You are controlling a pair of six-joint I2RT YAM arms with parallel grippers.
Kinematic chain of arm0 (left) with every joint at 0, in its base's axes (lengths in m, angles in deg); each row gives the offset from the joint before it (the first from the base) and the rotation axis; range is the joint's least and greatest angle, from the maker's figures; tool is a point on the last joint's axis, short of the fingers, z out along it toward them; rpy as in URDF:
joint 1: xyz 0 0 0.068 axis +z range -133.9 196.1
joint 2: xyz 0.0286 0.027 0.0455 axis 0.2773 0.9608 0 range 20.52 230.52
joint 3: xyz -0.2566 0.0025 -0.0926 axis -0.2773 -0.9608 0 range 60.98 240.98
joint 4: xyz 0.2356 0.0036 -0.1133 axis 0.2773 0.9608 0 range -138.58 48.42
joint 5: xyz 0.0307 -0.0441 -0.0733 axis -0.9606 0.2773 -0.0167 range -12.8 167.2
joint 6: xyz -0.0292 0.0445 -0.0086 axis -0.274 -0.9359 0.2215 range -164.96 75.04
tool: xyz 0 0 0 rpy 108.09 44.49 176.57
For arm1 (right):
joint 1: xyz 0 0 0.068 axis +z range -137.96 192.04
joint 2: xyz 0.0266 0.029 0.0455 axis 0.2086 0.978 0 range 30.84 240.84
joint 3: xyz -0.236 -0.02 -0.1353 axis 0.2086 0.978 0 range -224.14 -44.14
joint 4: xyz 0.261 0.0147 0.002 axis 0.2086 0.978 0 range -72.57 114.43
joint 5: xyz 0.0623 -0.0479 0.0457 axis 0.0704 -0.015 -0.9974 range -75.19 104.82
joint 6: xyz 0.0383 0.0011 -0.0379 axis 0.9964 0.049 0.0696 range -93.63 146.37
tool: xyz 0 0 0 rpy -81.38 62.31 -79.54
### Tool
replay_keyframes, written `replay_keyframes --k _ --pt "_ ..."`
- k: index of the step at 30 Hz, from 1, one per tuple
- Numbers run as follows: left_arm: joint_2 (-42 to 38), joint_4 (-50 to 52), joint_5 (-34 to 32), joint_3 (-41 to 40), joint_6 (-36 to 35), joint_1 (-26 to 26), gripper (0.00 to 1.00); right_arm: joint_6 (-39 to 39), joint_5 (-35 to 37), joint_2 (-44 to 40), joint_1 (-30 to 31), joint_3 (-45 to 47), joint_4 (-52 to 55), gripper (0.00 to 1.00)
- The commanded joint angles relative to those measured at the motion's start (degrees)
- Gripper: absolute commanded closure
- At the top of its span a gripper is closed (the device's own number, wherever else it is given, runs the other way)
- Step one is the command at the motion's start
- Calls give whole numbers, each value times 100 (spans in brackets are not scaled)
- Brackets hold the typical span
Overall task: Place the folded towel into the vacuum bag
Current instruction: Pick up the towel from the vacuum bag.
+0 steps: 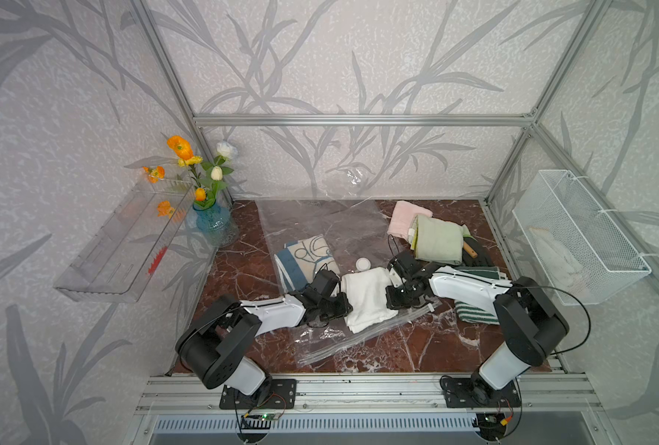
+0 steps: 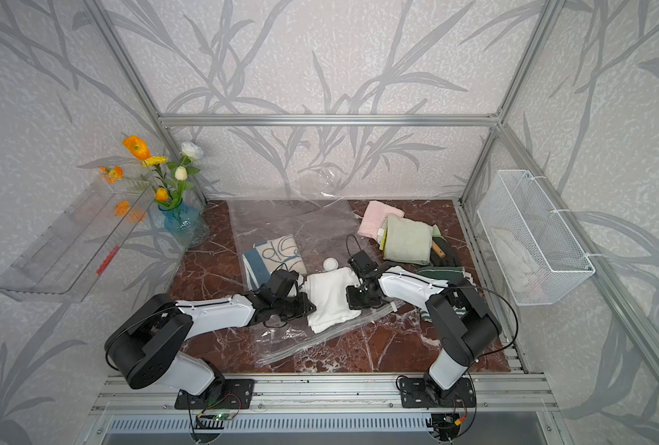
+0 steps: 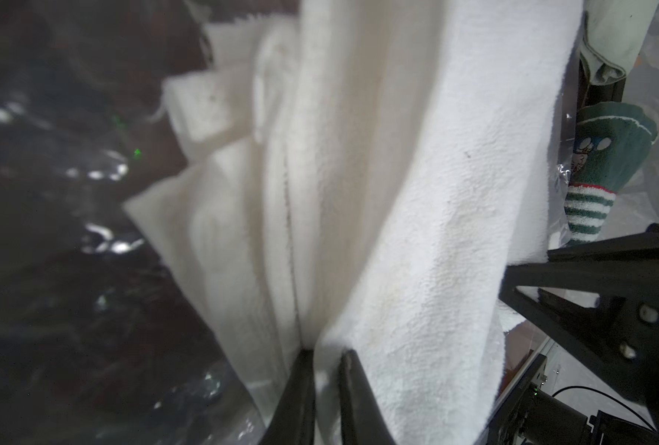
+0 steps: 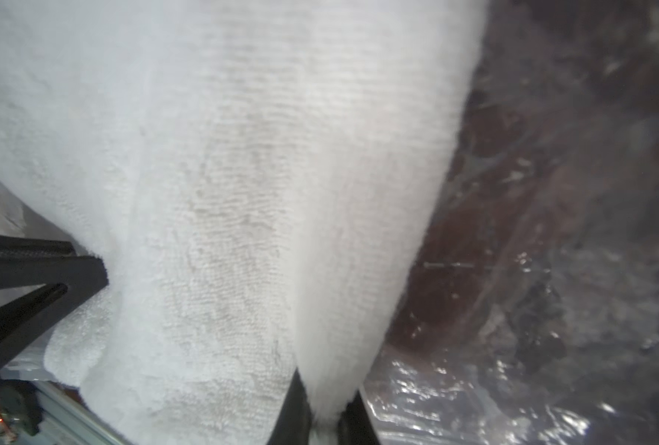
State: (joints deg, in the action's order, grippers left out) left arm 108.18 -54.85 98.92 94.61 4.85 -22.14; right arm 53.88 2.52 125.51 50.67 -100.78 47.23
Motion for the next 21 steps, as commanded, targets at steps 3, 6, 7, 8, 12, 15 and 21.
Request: replay_keyframes --k 3,6,7,8,12,15,21 --pt "355 -374 -113 -155 70 -95 88 -125 636 128 1153 -1077 492 93" --pt "287 -393 -103 -163 56 -72 88 168 260 464 1381 -1162 124 94" --pt "207 -318 -106 -163 28 -57 88 224 279 607 1380 -1192 142 94" --pt "85 -160 -140 -179 -32 -25 88 187 528 747 1354 -1300 403 94" --pt "-624 571 -290 -294 -273 169 88 -286 874 594 864 -1291 1069 95" --pt "-1078 1151 -308 -171 -411 307 86 -602 405 98 285 -979 1206 96" --pt "-1294 1000 -129 583 -29 61 84 -860 68 -200 -145 -732 1239 95"
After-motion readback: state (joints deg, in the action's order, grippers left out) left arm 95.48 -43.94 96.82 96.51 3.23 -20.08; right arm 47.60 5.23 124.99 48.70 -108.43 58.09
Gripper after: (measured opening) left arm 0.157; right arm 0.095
